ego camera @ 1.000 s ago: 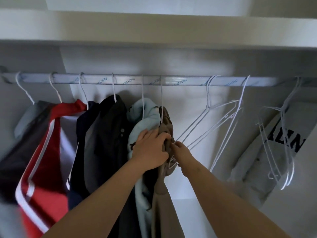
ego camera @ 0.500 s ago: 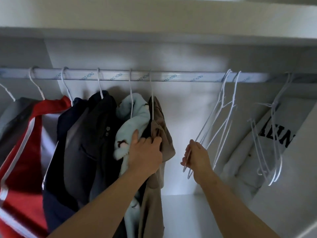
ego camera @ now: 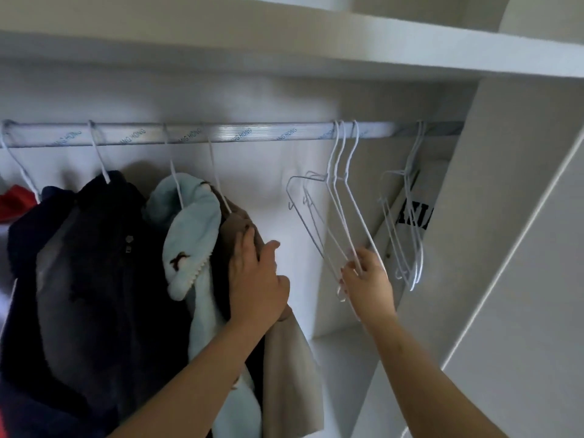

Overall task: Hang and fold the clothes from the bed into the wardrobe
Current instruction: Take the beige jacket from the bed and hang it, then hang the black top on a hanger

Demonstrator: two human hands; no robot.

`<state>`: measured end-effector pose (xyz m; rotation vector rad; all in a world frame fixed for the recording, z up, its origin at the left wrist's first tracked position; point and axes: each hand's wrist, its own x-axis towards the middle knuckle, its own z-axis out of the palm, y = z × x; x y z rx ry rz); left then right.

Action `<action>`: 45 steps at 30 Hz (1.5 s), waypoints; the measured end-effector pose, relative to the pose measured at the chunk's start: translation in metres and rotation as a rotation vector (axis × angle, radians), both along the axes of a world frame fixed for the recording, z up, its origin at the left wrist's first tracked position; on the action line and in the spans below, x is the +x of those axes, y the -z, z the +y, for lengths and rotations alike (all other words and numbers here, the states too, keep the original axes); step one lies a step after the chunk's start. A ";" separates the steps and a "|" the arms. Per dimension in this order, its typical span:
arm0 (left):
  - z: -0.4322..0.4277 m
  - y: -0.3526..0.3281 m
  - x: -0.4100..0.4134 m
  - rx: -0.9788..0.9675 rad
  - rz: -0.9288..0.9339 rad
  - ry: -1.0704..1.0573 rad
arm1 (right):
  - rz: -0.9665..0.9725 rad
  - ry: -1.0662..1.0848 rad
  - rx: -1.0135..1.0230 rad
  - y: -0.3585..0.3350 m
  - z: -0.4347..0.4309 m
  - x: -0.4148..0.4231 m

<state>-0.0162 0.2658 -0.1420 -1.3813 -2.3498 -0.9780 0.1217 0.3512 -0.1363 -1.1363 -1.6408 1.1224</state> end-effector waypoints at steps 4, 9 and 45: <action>-0.007 -0.005 0.009 -0.055 0.100 0.046 | -0.076 0.069 0.108 0.004 -0.014 0.009; -0.028 -0.006 0.035 -0.059 0.175 0.189 | -0.154 0.183 0.102 0.010 -0.046 0.025; -0.416 0.159 0.665 -1.185 -0.549 1.557 | 0.473 1.733 -0.639 0.181 -0.646 0.545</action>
